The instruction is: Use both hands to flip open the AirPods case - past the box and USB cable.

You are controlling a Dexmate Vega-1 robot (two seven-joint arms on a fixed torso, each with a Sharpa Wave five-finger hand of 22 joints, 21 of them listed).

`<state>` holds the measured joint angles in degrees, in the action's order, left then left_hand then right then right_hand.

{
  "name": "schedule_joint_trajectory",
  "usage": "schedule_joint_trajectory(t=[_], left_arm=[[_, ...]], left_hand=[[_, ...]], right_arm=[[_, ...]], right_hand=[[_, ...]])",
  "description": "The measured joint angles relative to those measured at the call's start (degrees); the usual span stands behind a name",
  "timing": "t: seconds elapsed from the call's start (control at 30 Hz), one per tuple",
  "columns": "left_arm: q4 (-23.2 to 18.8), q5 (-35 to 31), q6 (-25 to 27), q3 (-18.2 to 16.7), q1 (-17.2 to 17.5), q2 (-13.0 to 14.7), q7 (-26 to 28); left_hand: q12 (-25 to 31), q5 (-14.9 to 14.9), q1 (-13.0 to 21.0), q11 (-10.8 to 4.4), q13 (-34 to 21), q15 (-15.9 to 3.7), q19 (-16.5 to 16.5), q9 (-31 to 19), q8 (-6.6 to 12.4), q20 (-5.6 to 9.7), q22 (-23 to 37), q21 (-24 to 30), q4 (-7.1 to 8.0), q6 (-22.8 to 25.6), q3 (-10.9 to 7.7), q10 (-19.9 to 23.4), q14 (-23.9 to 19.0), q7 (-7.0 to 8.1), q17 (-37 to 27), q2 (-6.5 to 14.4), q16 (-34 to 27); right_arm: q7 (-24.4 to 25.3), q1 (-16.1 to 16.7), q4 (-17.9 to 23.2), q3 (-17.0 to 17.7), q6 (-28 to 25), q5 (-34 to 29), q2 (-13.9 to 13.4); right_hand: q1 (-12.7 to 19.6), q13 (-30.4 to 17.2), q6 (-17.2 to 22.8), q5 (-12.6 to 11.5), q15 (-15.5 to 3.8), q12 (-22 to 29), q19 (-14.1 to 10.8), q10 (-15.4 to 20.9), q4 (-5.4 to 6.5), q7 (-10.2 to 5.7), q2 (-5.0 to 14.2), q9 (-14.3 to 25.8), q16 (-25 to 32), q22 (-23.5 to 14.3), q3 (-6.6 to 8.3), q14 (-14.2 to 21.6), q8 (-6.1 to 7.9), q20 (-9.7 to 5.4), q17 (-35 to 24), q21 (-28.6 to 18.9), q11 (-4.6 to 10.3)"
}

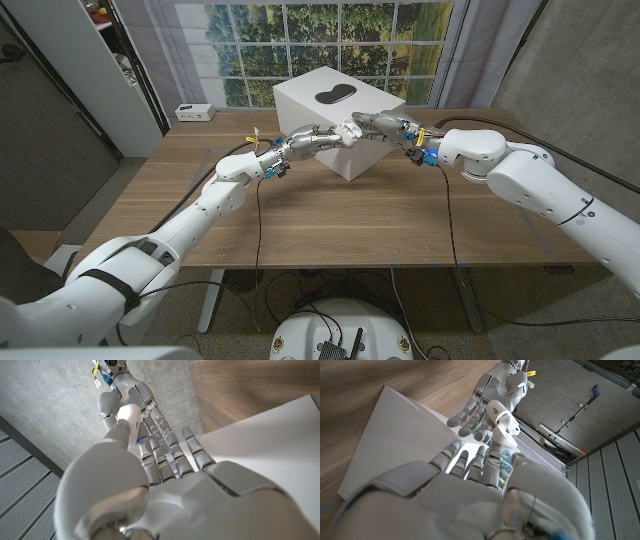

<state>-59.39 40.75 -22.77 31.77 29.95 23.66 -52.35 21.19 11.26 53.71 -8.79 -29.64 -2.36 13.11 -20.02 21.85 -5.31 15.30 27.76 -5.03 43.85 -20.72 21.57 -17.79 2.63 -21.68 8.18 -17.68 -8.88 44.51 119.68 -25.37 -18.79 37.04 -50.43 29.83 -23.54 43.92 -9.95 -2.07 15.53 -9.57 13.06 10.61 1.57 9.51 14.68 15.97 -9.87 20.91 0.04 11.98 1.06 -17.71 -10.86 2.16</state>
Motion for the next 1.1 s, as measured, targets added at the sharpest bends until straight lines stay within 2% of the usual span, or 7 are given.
schedule_joint_trajectory(t=[0.13,0.27,0.5,0.73,0.9,0.97,1.1], left_arm=[[0.25,0.41,-0.19,-0.06,-0.07,-0.17,-1.28],[0.69,0.62,-0.25,-0.22,-0.23,-0.46,-1.97],[1.07,0.86,-0.4,-0.34,-0.44,-0.65,-2.79],[1.46,1.13,-0.51,-0.36,-0.69,-0.79,-4.21],[2.01,1.32,-0.51,-0.38,-1.05,-0.93,-5.41],[2.21,1.47,-0.51,-0.48,-1.17,-1.0,-5.82],[2.74,2.01,-0.52,-0.77,-1.35,-1.22,-6.76]], left_hand=[[0.0,0.41,0.0,-0.48,0.0,0.0,0.0,0.0,0.08,0.0,0.0,0.21,0.31,0.0,0.31,-0.02,0.0,0.0,0.0,0.0,0.0],[0.0,0.42,0.01,-0.53,-0.26,0.0,-0.14,0.0,0.13,-0.14,0.0,0.21,0.31,0.0,0.31,-0.07,0.62,0.0,0.0,0.0,0.3],[0.0,0.83,0.01,-0.53,-0.41,0.0,-0.31,0.0,0.18,-0.31,-0.08,0.43,0.31,-0.31,0.3,-0.07,0.62,0.31,-0.27,-0.01,0.31],[-0.22,1.08,0.59,-0.74,-0.53,0.0,-0.62,0.0,0.19,0.0,-0.14,0.65,0.56,-0.33,0.55,-0.3,0.61,0.3,-0.27,0.56,0.31],[-0.23,1.11,0.59,-0.76,-0.86,0.0,-0.83,0.0,0.19,-0.2,-0.14,0.65,0.56,-0.34,0.55,-0.33,0.61,0.29,-0.27,0.56,0.53],[-0.22,1.48,0.6,-0.76,-0.94,0.0,-0.83,0.0,0.19,-0.2,-0.14,0.79,0.56,-0.56,0.55,-0.32,0.61,0.47,-0.27,0.56,0.53],[-0.22,1.48,0.67,-0.76,-0.95,0.0,-0.83,0.0,0.19,-0.2,-0.14,0.87,0.56,-0.56,0.55,-0.32,0.61,0.47,-0.54,0.5,0.53]], right_arm=[[0.43,0.48,0.34,0.14,0.16,0.02,-0.4],[1.95,0.9,0.98,0.36,0.37,-0.11,-0.74],[4.2,1.57,1.85,0.83,0.45,-0.9,-1.16],[6.99,2.24,3.63,1.18,-0.92,-2.5,-1.97],[8.82,2.12,4.33,1.05,-2.85,-3.74,-2.12],[9.43,2.01,4.44,0.9,-3.47,-4.15,-2.12],[11.3,1.9,4.55,0.58,-4.62,-5.39,-1.93]], right_hand=[[-2.28,0.0,-0.01,0.0,0.32,0.0,-0.4,0.24,-0.48,0.62,-1.08,-0.32,0.0,0.01,-1.28,0.3,0.0,0.4,0.16,-0.02,-0.24],[-4.07,0.0,-0.49,0.0,0.24,0.0,-0.99,0.03,-0.96,1.1,-2.04,-0.69,0.0,0.01,-2.46,0.82,-0.56,0.98,0.44,-0.02,-0.65],[-4.74,0.01,-1.56,0.0,0.33,0.0,-1.29,-0.28,-1.68,0.57,-2.49,-1.2,0.0,0.01,-3.23,0.9,-0.9,1.9,0.96,-0.4,-0.95],[-5.94,0.11,-4.41,0.0,0.33,-0.71,-1.29,-1.16,-2.22,1.57,-2.64,-1.61,0.0,0.01,-3.78,0.9,-1.81,1.9,1.19,-0.4,-1.54],[-6.94,0.17,-6.65,-0.24,0.22,-1.27,-1.09,-2.24,-2.56,1.62,-3.08,-2.09,-0.39,0.01,-4.11,0.8,-2.04,2.1,1.24,-0.4,-1.87],[-7.15,0.17,-8.37,-0.24,0.12,-1.57,-0.98,-2.81,-2.86,0.81,-2.94,-2.48,-0.73,0.01,-4.41,0.7,-2.34,2.21,1.43,-0.4,-2.14],[-7.15,0.16,-11.72,-0.46,0.12,-2.0,-1.3,-3.53,-3.44,-2.47,-2.94,-2.71,-0.94,0.01,-4.77,0.7,-2.34,2.52,1.83,-0.4,-1.8]])
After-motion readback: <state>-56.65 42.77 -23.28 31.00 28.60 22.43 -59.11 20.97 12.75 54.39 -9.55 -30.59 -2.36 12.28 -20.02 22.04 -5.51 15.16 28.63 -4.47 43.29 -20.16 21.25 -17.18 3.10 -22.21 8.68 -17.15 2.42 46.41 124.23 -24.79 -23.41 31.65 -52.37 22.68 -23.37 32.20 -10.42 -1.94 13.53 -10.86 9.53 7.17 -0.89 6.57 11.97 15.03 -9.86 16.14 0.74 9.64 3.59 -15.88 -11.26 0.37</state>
